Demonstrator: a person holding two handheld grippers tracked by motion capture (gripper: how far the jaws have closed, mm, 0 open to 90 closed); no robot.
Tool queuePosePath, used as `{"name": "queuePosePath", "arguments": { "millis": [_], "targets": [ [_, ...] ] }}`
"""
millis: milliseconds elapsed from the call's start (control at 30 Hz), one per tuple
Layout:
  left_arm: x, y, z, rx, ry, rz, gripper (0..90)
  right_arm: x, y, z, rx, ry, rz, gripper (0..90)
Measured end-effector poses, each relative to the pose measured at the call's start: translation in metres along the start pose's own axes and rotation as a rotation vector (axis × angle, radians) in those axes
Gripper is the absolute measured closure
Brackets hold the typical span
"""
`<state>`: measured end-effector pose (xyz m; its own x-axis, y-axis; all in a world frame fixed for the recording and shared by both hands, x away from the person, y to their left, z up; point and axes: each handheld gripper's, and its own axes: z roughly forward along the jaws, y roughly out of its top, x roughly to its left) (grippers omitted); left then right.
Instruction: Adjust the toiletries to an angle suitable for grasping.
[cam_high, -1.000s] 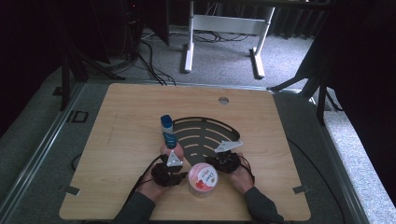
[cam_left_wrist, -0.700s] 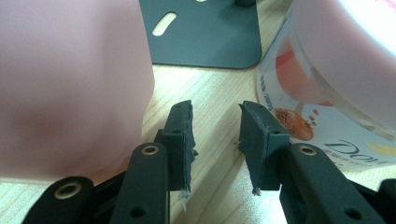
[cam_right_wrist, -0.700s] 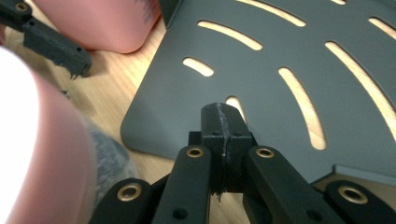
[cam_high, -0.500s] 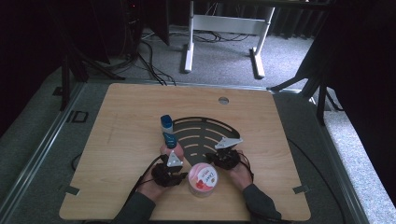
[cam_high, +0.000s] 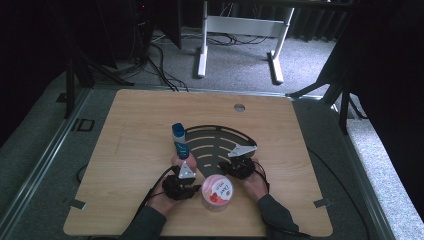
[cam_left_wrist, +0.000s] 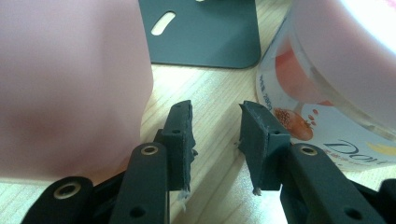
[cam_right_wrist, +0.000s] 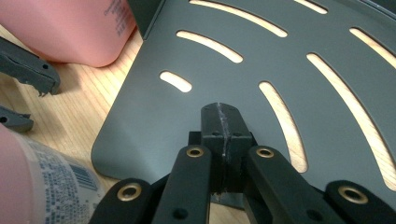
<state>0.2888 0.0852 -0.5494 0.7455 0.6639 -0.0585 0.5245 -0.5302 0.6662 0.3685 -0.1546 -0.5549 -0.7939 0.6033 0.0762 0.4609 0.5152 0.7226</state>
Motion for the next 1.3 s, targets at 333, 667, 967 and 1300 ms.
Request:
{"name": "queuePosePath", "arguments": {
  "millis": [333,667,967,1300],
  "targets": [
    [0.000,0.000,0.000,-0.002,-0.002,-0.003,63.6,-0.002,-0.007,-0.010,0.005,-0.004,-0.002,90.0],
    [0.000,0.000,0.000,-0.002,-0.004,-0.004,63.4,-0.011,-0.012,-0.019,0.025,-0.009,0.000,90.0],
    [0.000,0.000,0.000,0.000,-0.007,-0.005,62.9,-0.017,-0.015,-0.026,0.044,-0.002,-0.005,90.0],
    [0.002,-0.003,-0.006,0.010,-0.027,-0.009,56.9,-0.021,-0.019,-0.032,0.059,0.012,0.001,90.0]
  ]
}}
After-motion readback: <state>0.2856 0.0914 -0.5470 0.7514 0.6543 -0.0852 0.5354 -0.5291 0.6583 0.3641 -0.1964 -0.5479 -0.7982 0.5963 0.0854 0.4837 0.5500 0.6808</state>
